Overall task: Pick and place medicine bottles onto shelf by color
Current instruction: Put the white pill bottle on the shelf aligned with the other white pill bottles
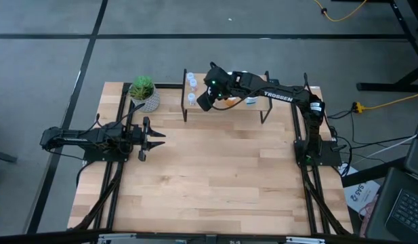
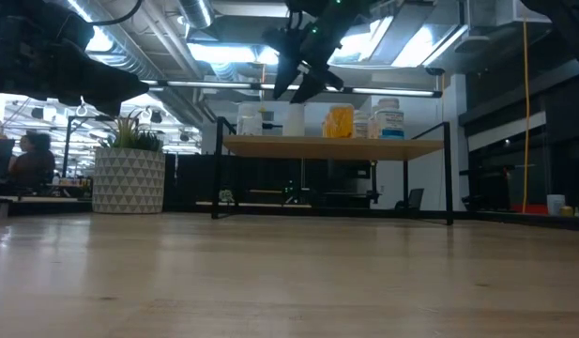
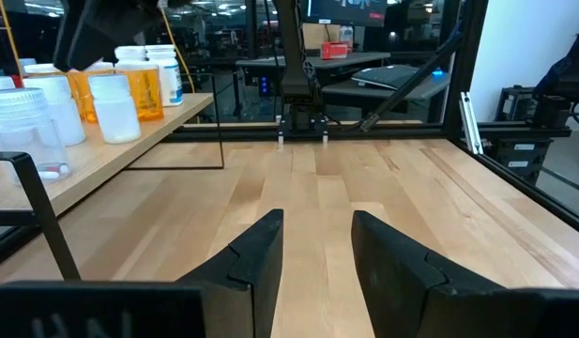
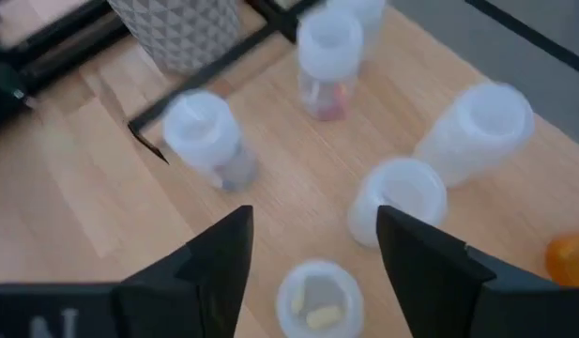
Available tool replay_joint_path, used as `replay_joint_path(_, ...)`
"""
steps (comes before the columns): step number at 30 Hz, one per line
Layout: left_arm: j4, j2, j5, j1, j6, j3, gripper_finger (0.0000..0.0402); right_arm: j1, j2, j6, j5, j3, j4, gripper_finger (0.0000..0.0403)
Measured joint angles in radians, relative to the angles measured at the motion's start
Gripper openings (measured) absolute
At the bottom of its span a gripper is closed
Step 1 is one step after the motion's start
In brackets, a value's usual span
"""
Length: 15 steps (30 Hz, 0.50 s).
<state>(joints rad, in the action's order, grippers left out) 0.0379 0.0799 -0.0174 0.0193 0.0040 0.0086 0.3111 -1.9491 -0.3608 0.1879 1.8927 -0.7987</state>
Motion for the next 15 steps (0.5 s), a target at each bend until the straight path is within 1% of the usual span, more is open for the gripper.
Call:
replay_joint_path(4, 0.000, 0.000, 0.000, 0.000, 0.000, 0.000, 0.0121, -0.006, -0.001, -0.001, -0.073, 0.036, -0.013, 0.0224)
replay_joint_path(8, 0.000, 0.000, 0.000, 0.000, 0.000, 0.000, 0.0121, -0.031, -0.001, 0.005, -0.078, 0.102, -0.110, 0.0224)
replay_joint_path(10, 0.000, 0.000, 0.000, 0.000, 0.000, 0.000, 0.0121, -0.049, -0.001, 0.024, -0.037, 0.138, -0.185, 0.0224)
replay_joint_path(12, 0.000, 0.000, 0.000, 0.000, 0.000, 0.000, 0.0121, -0.071, 0.000, 0.027, 0.036, 0.163, -0.247, 0.0221)
replay_joint_path(15, 0.000, 0.000, 0.000, 0.000, 0.000, 0.000, 0.0121, -0.103, 0.001, 0.026, 0.096, 0.163, -0.332, 0.0203)
